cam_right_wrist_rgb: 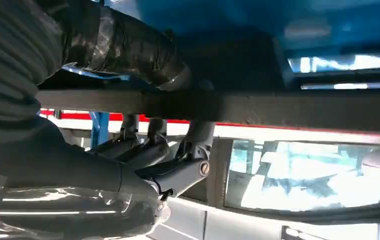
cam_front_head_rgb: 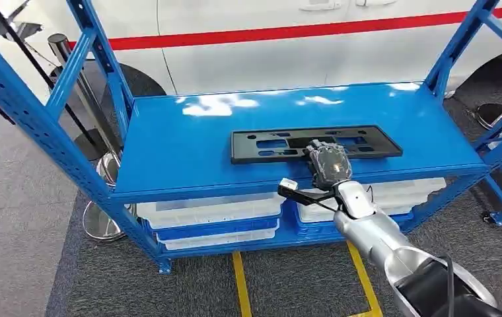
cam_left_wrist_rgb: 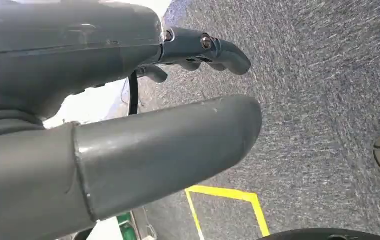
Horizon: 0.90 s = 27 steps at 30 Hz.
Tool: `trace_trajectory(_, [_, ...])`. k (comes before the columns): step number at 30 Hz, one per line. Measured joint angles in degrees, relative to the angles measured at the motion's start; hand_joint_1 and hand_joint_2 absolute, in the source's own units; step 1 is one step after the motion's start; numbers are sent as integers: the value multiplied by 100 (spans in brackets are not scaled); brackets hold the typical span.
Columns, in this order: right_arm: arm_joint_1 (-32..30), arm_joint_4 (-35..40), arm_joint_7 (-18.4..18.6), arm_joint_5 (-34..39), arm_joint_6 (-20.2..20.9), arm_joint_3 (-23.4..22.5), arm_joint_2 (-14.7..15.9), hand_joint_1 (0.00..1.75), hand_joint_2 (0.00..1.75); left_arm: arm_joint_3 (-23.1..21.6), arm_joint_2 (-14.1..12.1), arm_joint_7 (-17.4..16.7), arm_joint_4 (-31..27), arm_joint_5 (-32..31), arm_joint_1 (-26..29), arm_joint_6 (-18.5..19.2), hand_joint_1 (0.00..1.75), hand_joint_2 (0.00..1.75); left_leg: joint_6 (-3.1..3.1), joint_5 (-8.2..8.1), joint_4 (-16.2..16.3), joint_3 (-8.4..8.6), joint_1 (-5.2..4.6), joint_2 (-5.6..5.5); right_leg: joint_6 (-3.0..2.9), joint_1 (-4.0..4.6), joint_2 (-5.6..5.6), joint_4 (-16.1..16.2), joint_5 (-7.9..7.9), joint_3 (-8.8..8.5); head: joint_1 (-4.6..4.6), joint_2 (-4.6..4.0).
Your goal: Take the parts from the cabinet and place them on the table.
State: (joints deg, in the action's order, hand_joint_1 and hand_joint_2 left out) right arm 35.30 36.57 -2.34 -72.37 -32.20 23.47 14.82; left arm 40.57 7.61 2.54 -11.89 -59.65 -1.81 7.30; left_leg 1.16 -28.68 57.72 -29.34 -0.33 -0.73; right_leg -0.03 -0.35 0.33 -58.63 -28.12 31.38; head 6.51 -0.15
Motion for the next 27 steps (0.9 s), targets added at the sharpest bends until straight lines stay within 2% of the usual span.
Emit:
trace_trajectory(7, [22, 17, 26, -7, 63, 13, -97, 175, 175, 2, 0, 2, 2, -20, -7, 9, 0, 0, 4, 3, 1, -5, 0, -2, 4, -3, -1, -3, 3, 2, 0, 0])
trace_trajectory(16, [191, -271, -15, 2, -96, 13, -254, 175, 175, 2, 0, 66, 2, -68, -24, 39, 0, 0, 5, 4, 2, -8, 0, -3, 5, -4, -2, -3, 4, 5, 0, 0])
trace_trajectory(17, [191, -286, -15, 0, -105, 13, -263, 175, 175, 2, 0, 66, 4, -50, -24, 52, 0, 175, 5, 4, 1, -8, 0, -2, 5, -4, -2, -3, 4, 5, 0, 0])
trace_trajectory(27, [193, -332, -15, -33, -114, 13, -297, 175, 175, 125, 0, -15, 4, 48, -23, 87, 0, 175, 5, 4, 2, -7, 0, -2, 7, -4, -2, -2, 5, 5, 0, 0])
